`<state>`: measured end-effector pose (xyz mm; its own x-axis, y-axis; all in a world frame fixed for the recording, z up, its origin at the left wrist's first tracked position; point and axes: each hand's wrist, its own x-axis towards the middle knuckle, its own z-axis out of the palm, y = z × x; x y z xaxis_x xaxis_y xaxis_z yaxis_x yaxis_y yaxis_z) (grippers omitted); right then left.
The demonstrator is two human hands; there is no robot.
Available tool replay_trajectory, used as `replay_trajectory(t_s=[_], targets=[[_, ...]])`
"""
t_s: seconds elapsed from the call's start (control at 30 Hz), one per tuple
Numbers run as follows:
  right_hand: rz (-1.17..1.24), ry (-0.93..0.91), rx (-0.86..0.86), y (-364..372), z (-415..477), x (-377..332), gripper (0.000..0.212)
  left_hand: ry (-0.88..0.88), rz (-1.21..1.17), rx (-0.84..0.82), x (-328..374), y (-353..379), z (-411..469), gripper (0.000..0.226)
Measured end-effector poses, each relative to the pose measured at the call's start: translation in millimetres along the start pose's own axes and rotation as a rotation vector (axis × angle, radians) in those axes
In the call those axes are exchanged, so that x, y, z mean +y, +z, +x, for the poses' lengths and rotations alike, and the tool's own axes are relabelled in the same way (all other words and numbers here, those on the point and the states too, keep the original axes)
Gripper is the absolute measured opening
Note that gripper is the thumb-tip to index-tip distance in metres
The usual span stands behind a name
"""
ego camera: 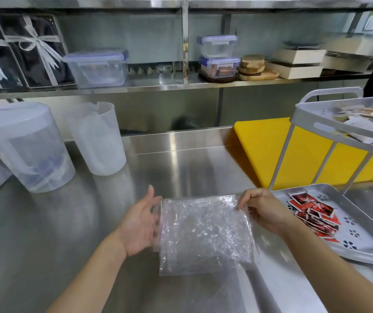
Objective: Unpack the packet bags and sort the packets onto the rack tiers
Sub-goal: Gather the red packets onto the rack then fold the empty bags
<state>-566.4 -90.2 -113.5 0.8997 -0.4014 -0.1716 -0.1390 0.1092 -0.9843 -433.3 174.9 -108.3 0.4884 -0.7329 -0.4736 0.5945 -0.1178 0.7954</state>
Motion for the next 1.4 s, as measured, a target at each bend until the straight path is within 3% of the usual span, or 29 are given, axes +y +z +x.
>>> replay_trajectory(t_s=[0.07,0.13,0.2,0.3,0.37,0.47,0.53,0.57,0.6,0.67,0.73,0.8,0.87,0.97,1.13,1.2,1.27,1.33,1.4], targets=[[-0.055,-0.005,0.011,1,-2,0,0.043,-0.06,0.091,-0.036,-10,-1,2,0.078],[-0.092,-0.008,0.003,1,-3,1,0.044,-0.037,0.179,0.075,-18,6,5,0.082],[-0.212,-0.04,-0.019,-1,-3,5,0.044,0.074,0.279,0.289,-20,14,8,0.066],[-0.534,-0.138,-0.043,1,-4,3,0.041,0.33,0.603,0.439,-9,16,7,0.044],[-0.626,-0.173,-0.096,9,-8,-6,0.045,0.453,0.963,0.384,4,20,1,0.045],[-0.711,-0.128,-0.288,28,-10,-22,0.066,0.528,1.333,0.251,19,44,-8,0.043],[-0.703,-0.134,-0.34,39,-8,-27,0.041,0.672,1.401,0.289,26,63,-7,0.045],[-0.667,-0.151,-0.322,44,-8,-30,0.02,0.789,1.331,0.343,28,68,-7,0.048],[-0.604,-0.166,-0.278,45,-6,-31,0.014,0.887,1.194,0.406,29,71,-7,0.054],[-0.403,-0.176,-0.157,44,-5,-30,0.029,0.929,0.783,0.513,28,66,-7,0.074],[-0.197,-0.168,-0.06,40,-6,-29,0.033,0.754,0.336,0.491,25,53,-2,0.091],[-0.025,-0.123,-0.048,39,-5,-28,0.023,0.496,-0.001,0.286,20,38,7,0.105],[0.094,-0.064,-0.08,42,-5,-28,0.013,0.284,-0.156,0.124,10,32,15,0.092],[0.02,-0.059,-0.067,51,-8,-29,0.007,0.163,-0.216,-0.009,-4,43,22,0.073],[-0.236,-0.099,0.167,51,-3,-13,0.019,0.18,-0.005,-0.11,-9,54,21,0.076],[-0.326,-0.134,0.206,47,-2,-5,0.023,0.19,0.133,-0.022,-16,61,23,0.069],[-0.406,-0.171,0.203,46,-2,-1,0.029,0.214,0.272,0.087,-24,64,30,0.089],[-0.407,-0.193,0.184,47,-5,-3,0.03,0.189,0.26,0.174,-28,64,40,0.095],[-0.265,-0.199,0.153,47,-7,-7,0.032,0.173,0.154,0.174,-26,61,42,0.068]])
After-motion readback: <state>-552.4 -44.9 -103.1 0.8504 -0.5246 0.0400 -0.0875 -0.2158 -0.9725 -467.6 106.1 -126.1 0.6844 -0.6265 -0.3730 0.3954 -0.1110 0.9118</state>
